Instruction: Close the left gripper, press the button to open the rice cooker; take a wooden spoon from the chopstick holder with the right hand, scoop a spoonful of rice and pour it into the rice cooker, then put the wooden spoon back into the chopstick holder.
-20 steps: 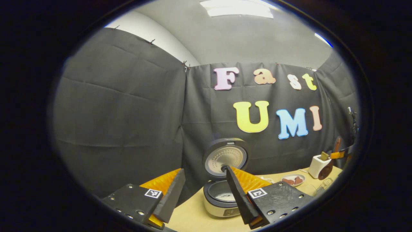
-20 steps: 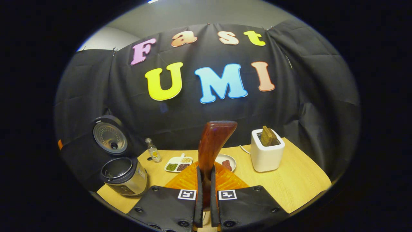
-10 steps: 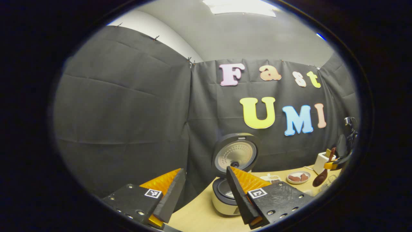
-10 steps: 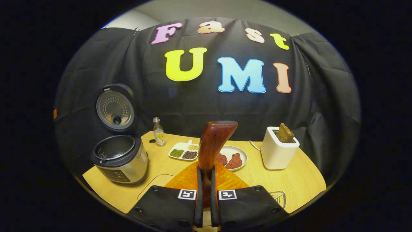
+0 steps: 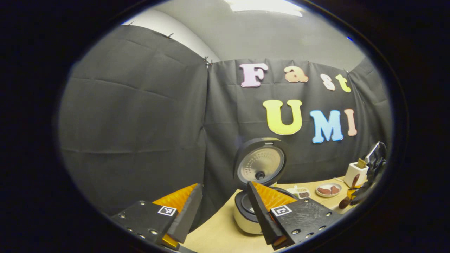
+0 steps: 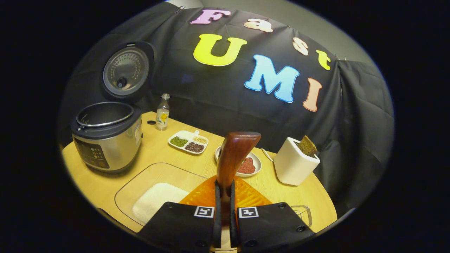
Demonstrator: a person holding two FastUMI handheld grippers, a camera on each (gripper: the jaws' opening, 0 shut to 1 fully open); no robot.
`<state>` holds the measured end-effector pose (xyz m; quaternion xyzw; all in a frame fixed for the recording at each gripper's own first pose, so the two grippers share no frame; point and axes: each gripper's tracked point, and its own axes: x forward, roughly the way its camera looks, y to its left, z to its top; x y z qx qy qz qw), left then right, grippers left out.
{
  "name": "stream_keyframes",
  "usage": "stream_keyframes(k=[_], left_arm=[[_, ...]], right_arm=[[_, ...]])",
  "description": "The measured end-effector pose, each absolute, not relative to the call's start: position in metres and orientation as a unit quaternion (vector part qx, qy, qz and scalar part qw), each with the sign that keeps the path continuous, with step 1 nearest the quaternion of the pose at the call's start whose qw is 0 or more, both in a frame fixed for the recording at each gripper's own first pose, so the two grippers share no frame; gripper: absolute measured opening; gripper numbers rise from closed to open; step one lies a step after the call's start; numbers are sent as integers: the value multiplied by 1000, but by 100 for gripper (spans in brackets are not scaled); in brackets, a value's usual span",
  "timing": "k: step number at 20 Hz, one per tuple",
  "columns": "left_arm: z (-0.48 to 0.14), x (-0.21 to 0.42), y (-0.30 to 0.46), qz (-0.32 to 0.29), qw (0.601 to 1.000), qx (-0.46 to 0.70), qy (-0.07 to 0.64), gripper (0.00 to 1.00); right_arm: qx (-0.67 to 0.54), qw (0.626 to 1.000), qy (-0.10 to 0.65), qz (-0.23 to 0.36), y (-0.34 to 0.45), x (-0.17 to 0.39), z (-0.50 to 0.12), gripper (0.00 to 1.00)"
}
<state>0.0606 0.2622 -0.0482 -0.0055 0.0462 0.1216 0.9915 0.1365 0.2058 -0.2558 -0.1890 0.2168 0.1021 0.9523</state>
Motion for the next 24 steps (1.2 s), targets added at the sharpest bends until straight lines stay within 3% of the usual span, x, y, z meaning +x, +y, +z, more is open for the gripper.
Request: stream_keyframes(k=[4,12,21,24], left_arm=[[-53,64,267,123,991,-1,49,80],[-57,70,270,130,990,-2,51,82],[-55,73,257,122,991,1,47,82],[-49,76,251,115,992,7,47,80]], right_arm=[[-223,946,210,108,222,141,-267,11],[-177,941,245,151,264,122,-289,9],[13,935,318,156,264,113,-288,9],[85,926,335,149,258,110,-284,14]])
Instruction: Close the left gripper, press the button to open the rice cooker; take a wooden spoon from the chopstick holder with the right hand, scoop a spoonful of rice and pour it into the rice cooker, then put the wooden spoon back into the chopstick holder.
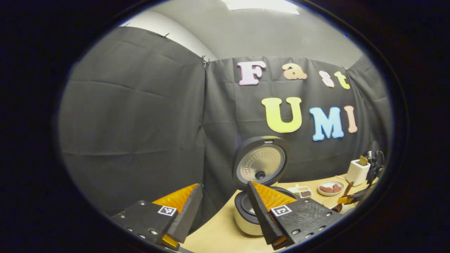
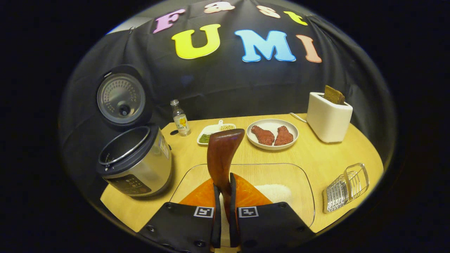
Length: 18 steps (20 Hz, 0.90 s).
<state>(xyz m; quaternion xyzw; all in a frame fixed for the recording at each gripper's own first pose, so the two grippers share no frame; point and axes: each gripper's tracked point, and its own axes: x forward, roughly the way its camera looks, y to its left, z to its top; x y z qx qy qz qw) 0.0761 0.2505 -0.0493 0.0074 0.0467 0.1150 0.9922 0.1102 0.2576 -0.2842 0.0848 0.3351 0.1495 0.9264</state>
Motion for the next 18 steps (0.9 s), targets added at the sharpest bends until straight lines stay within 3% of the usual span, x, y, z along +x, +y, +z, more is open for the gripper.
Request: stream_keyframes(k=[10,18], left_arm=[[-33,88,226,90,995,17,32,80],[-34,88,226,88,996,12,31,80]], right_arm=[[318,872,359,93,213,115,-278,8],[427,831,345,90,196,127,-254,11]])
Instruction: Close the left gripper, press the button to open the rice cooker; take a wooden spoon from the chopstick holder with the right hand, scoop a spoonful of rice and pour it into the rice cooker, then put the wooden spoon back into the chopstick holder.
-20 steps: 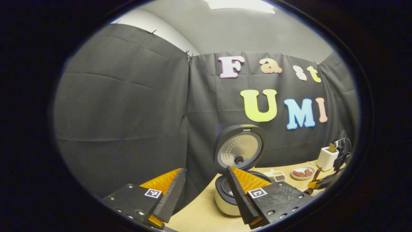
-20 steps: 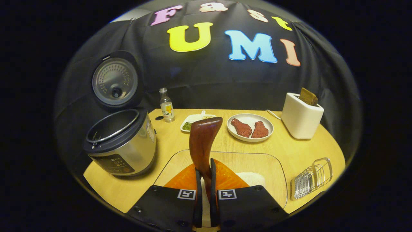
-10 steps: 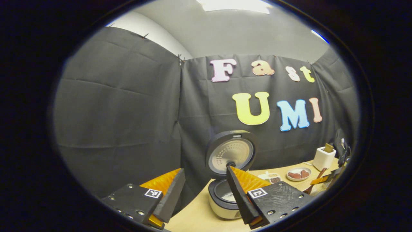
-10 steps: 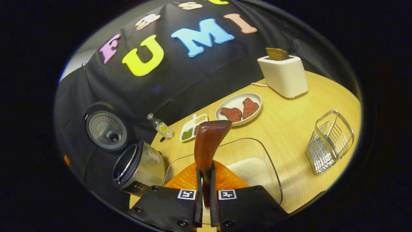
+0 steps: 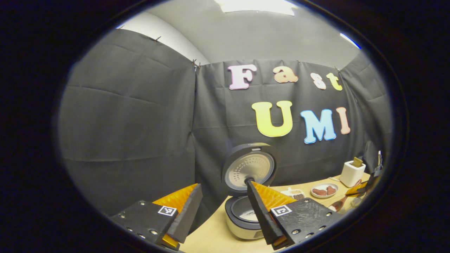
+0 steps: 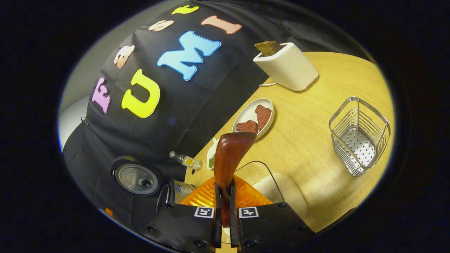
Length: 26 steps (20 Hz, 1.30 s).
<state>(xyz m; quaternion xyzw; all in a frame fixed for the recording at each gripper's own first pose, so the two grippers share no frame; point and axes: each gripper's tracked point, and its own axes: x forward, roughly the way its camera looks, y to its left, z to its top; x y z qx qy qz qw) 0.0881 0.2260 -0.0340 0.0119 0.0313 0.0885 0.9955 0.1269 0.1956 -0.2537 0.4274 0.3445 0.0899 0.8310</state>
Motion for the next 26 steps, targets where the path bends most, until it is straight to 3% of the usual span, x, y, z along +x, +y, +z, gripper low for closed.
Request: stream_keyframes(k=[14,26], left_arm=[[-58,78,252,114,992,0,50,80],[-62,51,291,151,987,3,53,80]], right_arm=[[499,781,325,188,279,158,-162,11],[457,789,317,262,390,174,-128,11]])
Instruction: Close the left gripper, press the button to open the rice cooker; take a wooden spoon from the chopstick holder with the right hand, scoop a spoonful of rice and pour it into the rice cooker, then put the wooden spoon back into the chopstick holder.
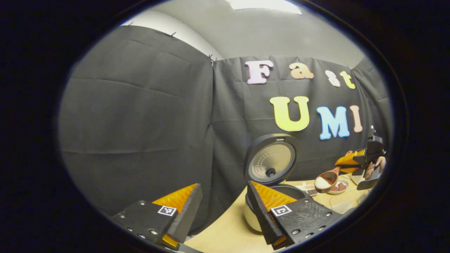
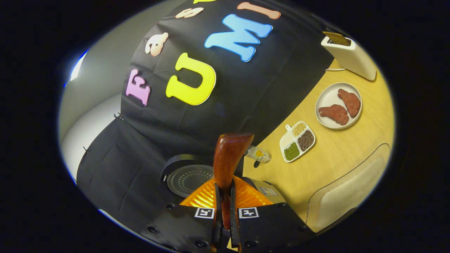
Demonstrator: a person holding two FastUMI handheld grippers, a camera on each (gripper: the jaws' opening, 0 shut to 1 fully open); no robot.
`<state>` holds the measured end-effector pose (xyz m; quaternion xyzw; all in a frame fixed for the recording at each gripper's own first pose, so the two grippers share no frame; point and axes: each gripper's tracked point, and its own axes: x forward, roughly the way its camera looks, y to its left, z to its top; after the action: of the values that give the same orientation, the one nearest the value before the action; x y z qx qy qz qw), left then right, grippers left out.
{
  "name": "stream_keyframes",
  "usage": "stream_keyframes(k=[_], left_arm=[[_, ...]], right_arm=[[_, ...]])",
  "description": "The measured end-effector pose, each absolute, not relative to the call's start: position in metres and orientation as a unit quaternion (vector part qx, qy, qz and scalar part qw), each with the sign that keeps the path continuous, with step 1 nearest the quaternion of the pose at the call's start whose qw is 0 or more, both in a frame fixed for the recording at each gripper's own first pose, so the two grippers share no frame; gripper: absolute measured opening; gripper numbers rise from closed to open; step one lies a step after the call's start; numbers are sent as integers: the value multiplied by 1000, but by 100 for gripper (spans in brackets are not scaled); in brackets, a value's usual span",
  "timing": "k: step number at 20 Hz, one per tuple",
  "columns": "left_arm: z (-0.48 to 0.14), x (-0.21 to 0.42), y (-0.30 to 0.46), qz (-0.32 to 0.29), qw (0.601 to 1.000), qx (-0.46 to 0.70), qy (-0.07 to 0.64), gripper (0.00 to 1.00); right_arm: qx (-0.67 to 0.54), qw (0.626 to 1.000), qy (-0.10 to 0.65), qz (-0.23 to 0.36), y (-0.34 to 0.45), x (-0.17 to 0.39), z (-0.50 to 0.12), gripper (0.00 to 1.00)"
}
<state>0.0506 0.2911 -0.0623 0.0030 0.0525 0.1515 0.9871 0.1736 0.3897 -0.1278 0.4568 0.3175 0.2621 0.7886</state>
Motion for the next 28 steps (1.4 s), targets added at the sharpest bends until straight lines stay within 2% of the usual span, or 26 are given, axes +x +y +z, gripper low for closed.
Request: stream_keyframes(k=[8,9,10,13,15,16,23,24,25,28], left_arm=[[-75,36,318,184,981,-4,59,82],[-77,36,319,188,980,-4,60,80],[-80,38,321,192,980,-5,61,80],[-88,35,329,203,977,-12,66,82],[-93,32,334,208,976,-16,69,80],[-94,31,336,211,975,-15,70,82],[-93,19,349,218,973,-22,69,80],[-92,19,350,217,974,-22,67,80],[-92,21,349,215,974,-21,67,80],[-95,27,350,210,975,-24,67,80]], right_arm=[[414,792,335,298,474,173,-139,11],[406,794,337,301,484,172,-143,7],[397,797,339,303,492,172,-147,11],[356,811,344,313,515,169,-163,11],[323,820,345,322,529,165,-173,11],[305,825,345,327,532,163,-177,11],[186,851,337,356,549,148,-201,11],[170,855,332,360,548,148,-201,7],[154,860,324,363,548,146,-201,11],[104,871,300,375,548,144,-194,11]])
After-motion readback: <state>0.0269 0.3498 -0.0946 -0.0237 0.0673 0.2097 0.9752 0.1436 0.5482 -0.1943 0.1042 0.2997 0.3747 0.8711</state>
